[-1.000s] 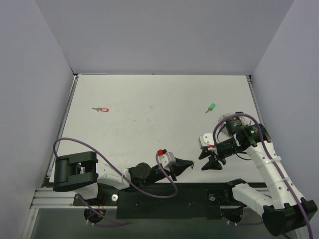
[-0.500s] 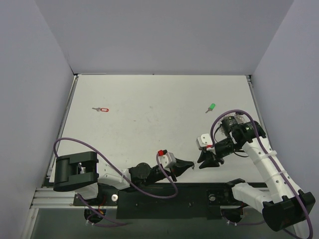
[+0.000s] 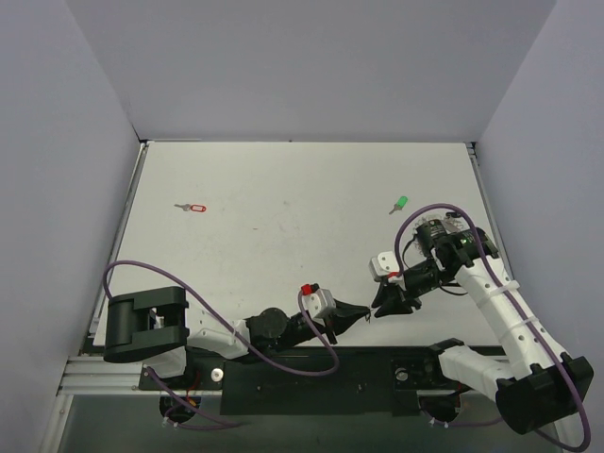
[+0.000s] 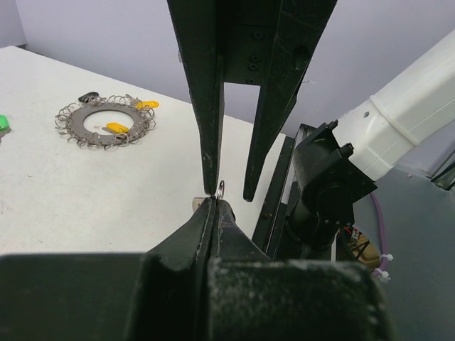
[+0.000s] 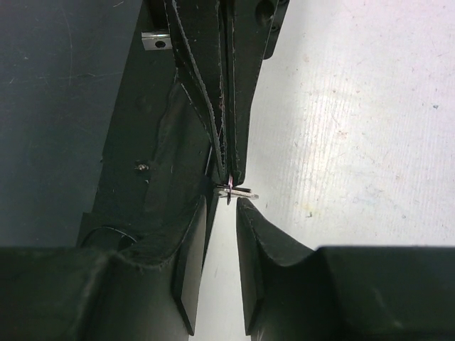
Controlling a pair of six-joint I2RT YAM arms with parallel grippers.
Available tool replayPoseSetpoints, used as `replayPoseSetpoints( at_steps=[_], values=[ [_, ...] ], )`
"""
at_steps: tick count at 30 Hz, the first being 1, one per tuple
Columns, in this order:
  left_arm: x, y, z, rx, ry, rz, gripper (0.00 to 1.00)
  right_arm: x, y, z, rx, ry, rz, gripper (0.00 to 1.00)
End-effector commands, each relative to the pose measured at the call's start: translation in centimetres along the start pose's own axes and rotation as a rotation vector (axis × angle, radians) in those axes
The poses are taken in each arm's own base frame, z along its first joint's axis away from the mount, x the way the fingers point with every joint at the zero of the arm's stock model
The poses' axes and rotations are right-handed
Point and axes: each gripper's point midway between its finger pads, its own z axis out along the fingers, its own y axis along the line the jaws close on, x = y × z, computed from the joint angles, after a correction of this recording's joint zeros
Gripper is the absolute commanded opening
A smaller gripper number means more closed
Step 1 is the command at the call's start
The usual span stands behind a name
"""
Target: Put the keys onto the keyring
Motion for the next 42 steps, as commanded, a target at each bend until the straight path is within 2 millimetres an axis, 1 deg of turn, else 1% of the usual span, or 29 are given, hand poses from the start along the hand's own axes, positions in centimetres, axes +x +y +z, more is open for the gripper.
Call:
replayPoseSetpoints(
  at_steps=[1,3,8,12,16,17,18,19,21,22,23,24,25,28,29,30,31,32,33,34,35,36,37,38,39,40,42],
  values=[
    [-8.0,-2.1,0.8,0.076,-0.303,-0.079,0.00,-0.8,0.8,0.6,-0.042,-0.053,0.010,0.18],
    [-7.9,-2.1,0.8,0.076,-0.301,-0.079,0.00,-0.7,0.8,0.6,-0.044,-0.051,0.011,0.08],
    [-8.0,-2.1,0.9,0.074,-0.303,-0.079,0.00,-0.6,1.0,0.7,-0.051,-0.042,0.006,0.01],
    [-7.9,-2.1,0.9,0.073,-0.303,-0.081,0.00,-0.6,1.1,0.7,-0.047,-0.038,0.005,0.00],
    [-7.2,-1.6,0.9,0.046,-0.278,-0.086,0.00,-0.5,0.8,0.3,-0.013,-0.007,0.054,0.00],
    [-7.2,-1.3,0.8,0.034,-0.276,-0.092,0.03,-0.4,0.6,0.2,0.005,0.003,0.077,0.00],
    [-6.7,-1.2,0.6,0.028,-0.259,-0.091,0.11,-0.1,0.3,0.0,0.022,0.028,0.084,0.00],
    [-6.6,-0.9,0.5,0.017,-0.252,-0.089,0.30,0.0,0.3,-0.2,0.040,0.040,0.112,0.00],
    [-6.0,-0.6,0.0,0.004,-0.219,-0.081,0.38,0.6,0.2,-0.4,0.061,0.081,0.146,0.00],
    [-5.8,-0.4,-0.4,-0.002,-0.199,-0.074,0.39,0.9,0.1,-0.7,0.078,0.108,0.161,0.00],
    [-5.4,-0.3,-0.6,-0.005,-0.178,-0.063,0.45,1.1,0.2,-0.9,0.084,0.131,0.176,0.00],
    [-5.1,0.0,-1.0,-0.021,-0.150,-0.056,0.48,1.5,0.0,-1.3,0.104,0.171,0.190,0.00],
    [-4.9,0.2,-1.3,-0.030,-0.135,-0.043,0.51,2.2,0.2,-1.6,0.105,0.222,0.197,0.00],
    [-4.2,0.6,-1.9,-0.049,-0.055,0.006,0.53,2.8,0.4,-2.3,0.092,0.312,0.210,0.00],
    [-4.1,0.7,-1.9,-0.051,-0.037,0.031,0.52,3.2,0.9,-2.7,0.079,0.358,0.217,0.00],
    [-3.6,0.8,-1.7,-0.054,0.010,0.064,0.52,3.0,0.6,-2.9,0.079,0.373,0.225,0.00],
    [-2.3,1.0,-1.9,-0.058,0.074,0.092,0.53,3.1,0.8,-3.3,0.071,0.408,0.234,0.00],
    [-2.9,0.7,-1.3,-0.048,0.076,0.117,0.51,3.2,0.7,-3.4,0.061,0.426,0.244,0.00],
    [-2.9,0.5,-0.8,-0.047,0.100,0.134,0.51,3.1,0.9,-3.6,0.055,0.445,0.250,0.00],
    [-2.3,0.4,-0.6,-0.038,0.123,0.162,0.49,3.2,0.9,-3.7,0.051,0.456,0.265,0.00],
    [-2.7,0.0,-0.1,-0.033,0.121,0.170,0.48,3.2,0.8,-3.9,0.056,0.466,0.268,0.00],
    [-2.0,0.0,0.2,-0.027,0.141,0.194,0.45,3.3,0.7,-3.8,0.057,0.471,0.273,0.00],
    [-2.6,-0.2,0.8,-0.026,0.130,0.197,0.44,3.4,0.7,-3.9,0.058,0.479,0.274,0.00],
    [-1.9,-0.3,1.0,-0.024,0.145,0.205,0.43,3.4,0.8,-3.8,0.054,0.481,0.282,0.00],
    [-2.4,-0.6,1.6,-0.020,0.134,0.202,0.42,3.4,0.8,-3.8,0.055,0.484,0.281,0.00],
    [-1.9,-0.4,1.9,-0.021,0.142,0.234,0.42,3.4,0.8,-3.8,0.055,0.484,0.284,0.00],
    [-2.0,-0.6,2.6,-0.017,0.132,0.241,0.42,3.5,0.8,-3.7,0.052,0.485,0.287,0.00]
  ],
)
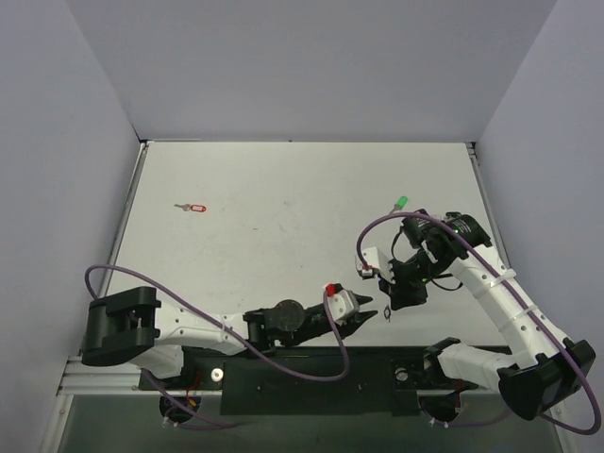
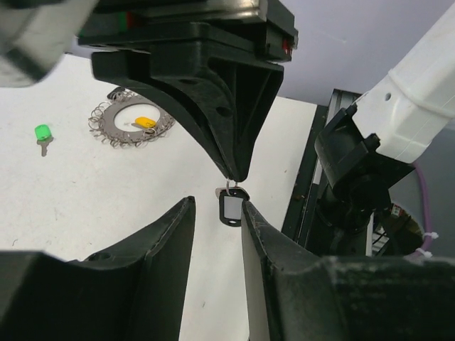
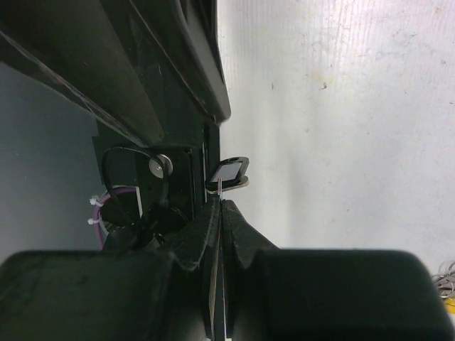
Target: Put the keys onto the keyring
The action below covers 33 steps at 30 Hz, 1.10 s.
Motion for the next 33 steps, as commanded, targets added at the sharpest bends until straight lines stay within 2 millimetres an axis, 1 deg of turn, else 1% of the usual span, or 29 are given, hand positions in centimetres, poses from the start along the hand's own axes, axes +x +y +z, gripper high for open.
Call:
replayPoseSetpoints(
  at_steps=[1,7,13,16,19,28,30,33],
  values=[
    [-0.3,-0.6,2.0,0.016,0.001,0.070,0.41,0.7,1.3,-0.5,-0.031,0.050,0.043,0.00],
    [0.7,-1.0,3.2,0.022,0.016,0.081,0.38,0.5,1.4,-0.4,-0.039,0.034,0.043,0.00],
    [0.9,-1.4,3.8,0.034,0.013,0.077,0.37,0.4,1.5,-0.2,-0.044,0.025,0.039,0.00],
    [0.6,-1.5,4.1,0.037,0.003,0.073,0.38,0.4,1.5,-0.1,-0.046,0.021,0.039,0.00],
    [0.7,-1.8,4.3,0.049,0.004,0.075,0.36,0.3,1.6,-0.1,-0.048,0.018,0.038,0.00],
    [1.1,-2.2,4.5,0.066,0.012,0.072,0.28,0.3,1.6,-0.1,-0.050,0.014,0.037,0.00],
    [1.1,-2.2,4.5,0.068,0.012,0.072,0.26,0.2,1.7,-0.1,-0.053,0.011,0.034,0.00],
    [1.0,-2.2,4.5,0.068,0.010,0.070,0.24,0.2,1.7,-0.1,-0.052,0.008,0.033,0.00]
  ],
)
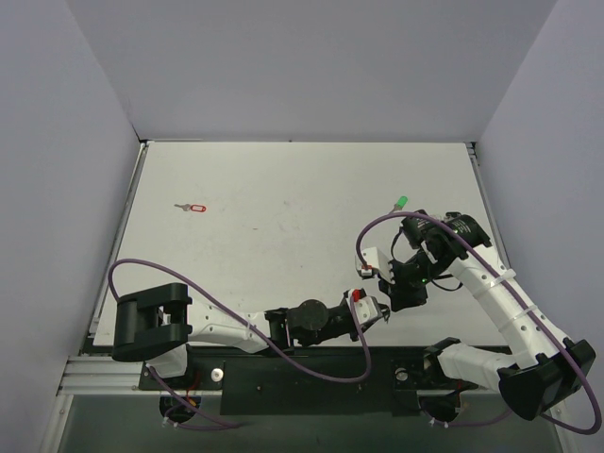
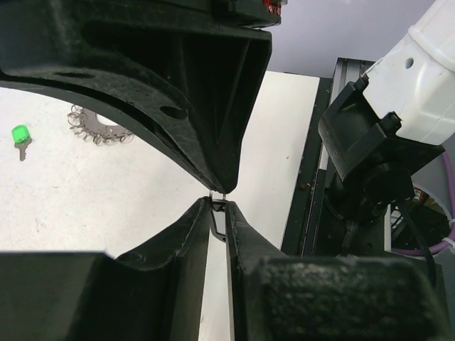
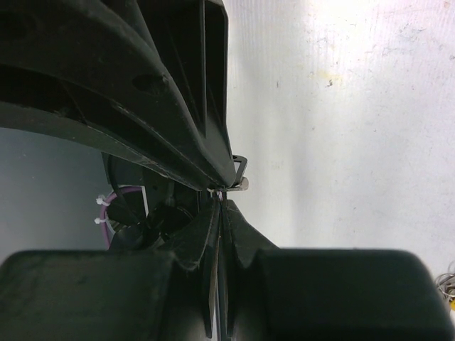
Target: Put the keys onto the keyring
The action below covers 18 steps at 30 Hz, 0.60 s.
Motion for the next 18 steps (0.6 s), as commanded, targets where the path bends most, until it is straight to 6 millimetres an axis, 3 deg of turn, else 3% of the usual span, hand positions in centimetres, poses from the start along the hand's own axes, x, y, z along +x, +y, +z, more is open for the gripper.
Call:
replayPoseSetpoints(
  at_steps=[1,18],
  values=[
    [-2.77,-0.64,0.78,0.021,-0.077,-0.015,0.24,0.06,1.45,-0.08,-0.049,-0.004,0.007,0.00],
    [-2.55,-0.85,1.12,0.025,-0.062,-0.030,0.06,-0.07,1.77,0.02,-0.056,-0.021,-0.005,0.00]
  ],
)
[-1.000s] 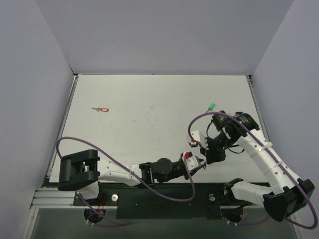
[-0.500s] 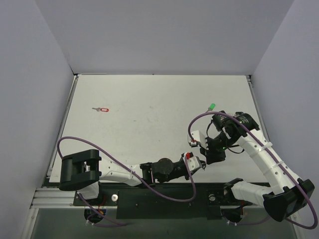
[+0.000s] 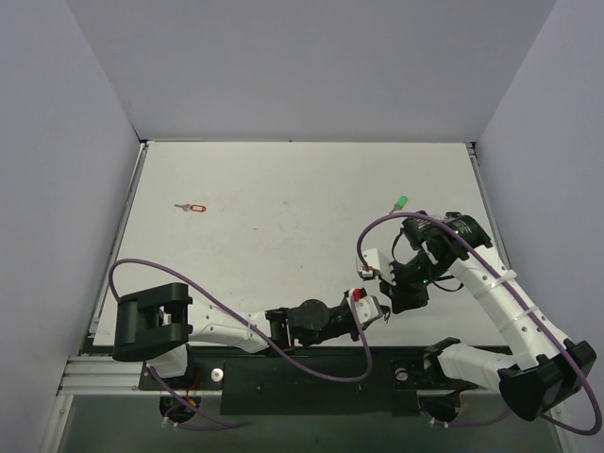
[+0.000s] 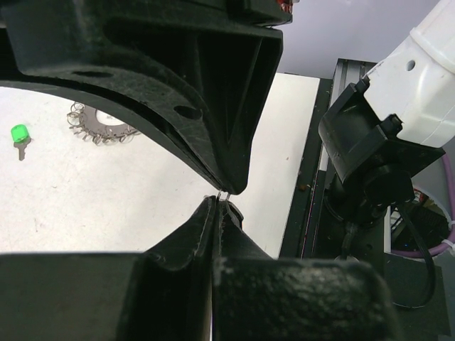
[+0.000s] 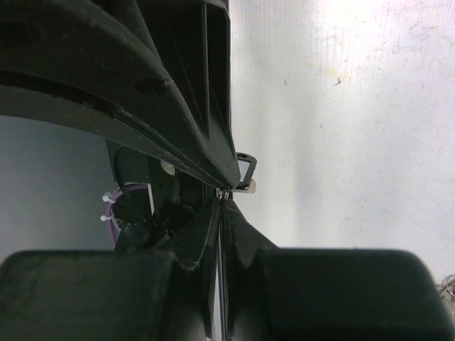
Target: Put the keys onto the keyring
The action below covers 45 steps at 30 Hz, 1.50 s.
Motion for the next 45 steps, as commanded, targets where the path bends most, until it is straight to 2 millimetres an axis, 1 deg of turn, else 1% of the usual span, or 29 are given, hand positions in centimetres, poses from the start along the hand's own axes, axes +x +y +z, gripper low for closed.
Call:
replayPoseSetpoints(
  at_steps=[1,3,4,6,17,21,22,23,28,29,30,31,32,33,34,35,36,37,39,41,42,43,44,45],
  values=[
    [-2.5,-0.8,1.1,0.025,-0.060,-0.029,0.06,-0.1,1.4,0.1,-0.044,-0.022,-0.008,0.00],
    [-2.6,-0.8,1.1,0.025,-0.061,-0.036,0.07,-0.2,1.4,0.1,-0.044,-0.023,-0.010,0.00],
    [-2.6,-0.8,1.2,0.022,-0.061,-0.038,0.11,-0.2,1.4,0.1,-0.043,-0.024,-0.010,0.00],
    [-2.6,-0.8,1.2,0.019,-0.063,-0.038,0.16,-0.1,1.4,0.1,-0.045,-0.023,-0.007,0.00],
    [-2.7,-0.9,1.2,0.030,-0.067,-0.038,0.18,-0.2,1.4,0.1,-0.044,-0.025,-0.010,0.00],
    [-2.9,-1.2,1.3,0.040,-0.071,-0.039,0.14,-0.1,1.5,0.1,-0.047,-0.025,-0.010,0.00],
    [-2.8,-1.3,1.3,0.044,-0.068,-0.038,0.09,-0.2,1.4,0.1,-0.046,-0.026,-0.011,0.00],
    [-2.8,-1.3,1.3,0.047,-0.069,-0.038,0.00,-0.2,1.4,0.1,-0.046,-0.028,-0.012,0.00],
    [-2.6,-1.1,1.0,0.036,-0.072,-0.071,0.00,-0.2,1.5,0.1,-0.045,-0.032,-0.017,0.00],
    [-2.8,-1.0,1.0,0.031,-0.085,-0.072,0.00,-0.2,1.5,0.1,-0.043,-0.033,-0.021,0.01],
    [-2.6,-1.0,0.7,0.030,-0.084,-0.077,0.00,-0.2,1.6,0.1,-0.039,-0.039,-0.026,0.02],
    [-2.9,-0.8,0.6,0.022,-0.101,-0.081,0.00,-0.2,1.6,0.1,-0.039,-0.039,-0.026,0.04],
    [-2.5,-0.7,0.3,0.017,-0.099,-0.080,0.00,-0.4,1.6,0.0,-0.031,-0.049,-0.033,0.06],
    [-3.1,-0.5,0.1,0.007,-0.122,-0.090,0.00,-0.4,1.5,0.0,-0.029,-0.055,-0.029,0.12],
    [-2.8,-0.4,-0.2,0.004,-0.121,-0.092,0.00,-0.5,1.6,-0.1,-0.024,-0.070,-0.029,0.14],
    [-3.4,-0.2,-0.4,-0.004,-0.146,-0.099,0.00,-0.5,1.5,-0.2,-0.019,-0.077,-0.018,0.24],
    [-2.9,-0.1,-0.8,-0.010,-0.140,-0.103,0.00,-0.8,1.7,-0.4,-0.014,-0.098,-0.019,0.29],
    [-3.6,0.1,-1.0,-0.018,-0.162,-0.110,0.00,-0.8,1.5,-0.6,-0.005,-0.111,-0.005,0.36],
    [-3.5,0.3,-1.6,-0.030,-0.173,-0.108,0.00,-1.2,2.1,-1.2,-0.015,-0.152,-0.002,0.41],
    [-3.6,0.5,-2.2,-0.041,-0.192,-0.103,0.00,-1.3,2.5,-1.5,-0.021,-0.183,-0.009,0.42],
    [-3.6,0.6,-2.5,-0.043,-0.202,-0.103,0.00,-1.3,2.5,-1.4,-0.020,-0.191,-0.043,0.43],
    [-4.1,0.6,-2.8,-0.042,-0.219,-0.102,0.00,-1.3,2.7,-1.2,-0.029,-0.210,-0.057,0.43],
    [-4.1,0.8,-3.1,-0.049,-0.233,-0.104,0.00,-1.3,2.7,-1.0,-0.024,-0.227,-0.116,0.43],
    [-4.2,0.8,-3.5,-0.049,-0.243,-0.107,0.00,-1.1,3.1,-0.4,-0.035,-0.249,-0.149,0.44]
  ],
)
